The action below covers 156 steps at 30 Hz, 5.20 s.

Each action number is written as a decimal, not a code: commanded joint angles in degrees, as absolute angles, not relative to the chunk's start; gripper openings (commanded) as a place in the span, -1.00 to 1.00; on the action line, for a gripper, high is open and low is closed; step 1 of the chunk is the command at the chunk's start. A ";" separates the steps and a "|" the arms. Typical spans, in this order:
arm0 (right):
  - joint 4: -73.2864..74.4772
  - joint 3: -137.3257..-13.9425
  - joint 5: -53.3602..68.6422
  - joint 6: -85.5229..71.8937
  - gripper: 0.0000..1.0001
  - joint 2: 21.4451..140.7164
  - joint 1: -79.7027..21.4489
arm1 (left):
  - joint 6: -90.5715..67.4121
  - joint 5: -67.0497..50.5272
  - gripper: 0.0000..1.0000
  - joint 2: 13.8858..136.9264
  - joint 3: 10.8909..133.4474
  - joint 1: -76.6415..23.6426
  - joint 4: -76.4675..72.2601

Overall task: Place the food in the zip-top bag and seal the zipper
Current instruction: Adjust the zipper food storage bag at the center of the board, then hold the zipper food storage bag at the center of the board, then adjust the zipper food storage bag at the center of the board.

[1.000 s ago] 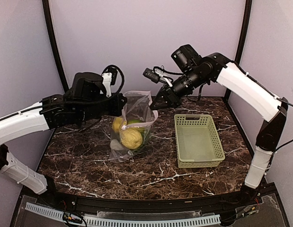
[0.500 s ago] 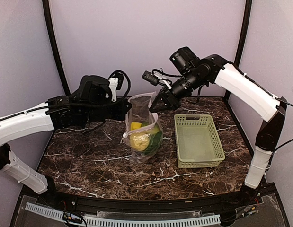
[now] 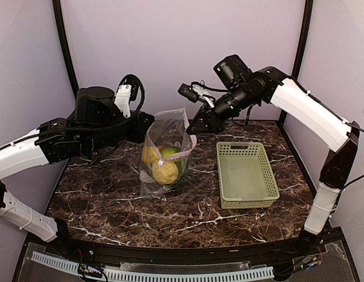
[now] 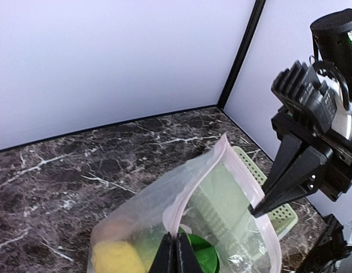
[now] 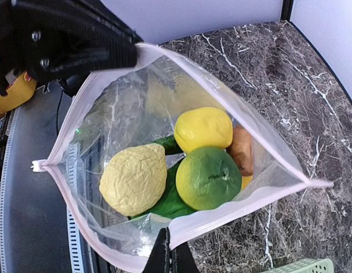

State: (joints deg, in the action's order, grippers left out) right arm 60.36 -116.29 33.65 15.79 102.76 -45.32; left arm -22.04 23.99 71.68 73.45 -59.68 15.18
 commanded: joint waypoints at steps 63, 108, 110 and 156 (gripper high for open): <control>60.45 -115.29 37.11 14.25 -0.41 101.62 -45.95 | 3.56 53.44 -0.92 54.98 39.86 -83.12 -9.23; 33.36 -86.05 53.17 35.65 -0.62 96.67 -39.37 | 3.34 54.02 -0.99 42.56 33.07 -82.55 -10.59; 32.83 -85.51 52.39 35.60 -0.76 96.47 -39.37 | 3.37 54.20 -0.98 42.51 33.05 -82.41 -10.63; 67.62 -99.02 43.51 53.03 -1.00 84.28 -29.87 | 3.53 20.52 -0.99 59.89 51.15 -67.59 -6.85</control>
State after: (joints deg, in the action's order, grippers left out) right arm 64.47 -97.23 41.08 53.82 84.58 -29.63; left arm 2.28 24.18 59.11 47.09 -67.96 -6.39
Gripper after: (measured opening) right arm 0.006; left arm 0.011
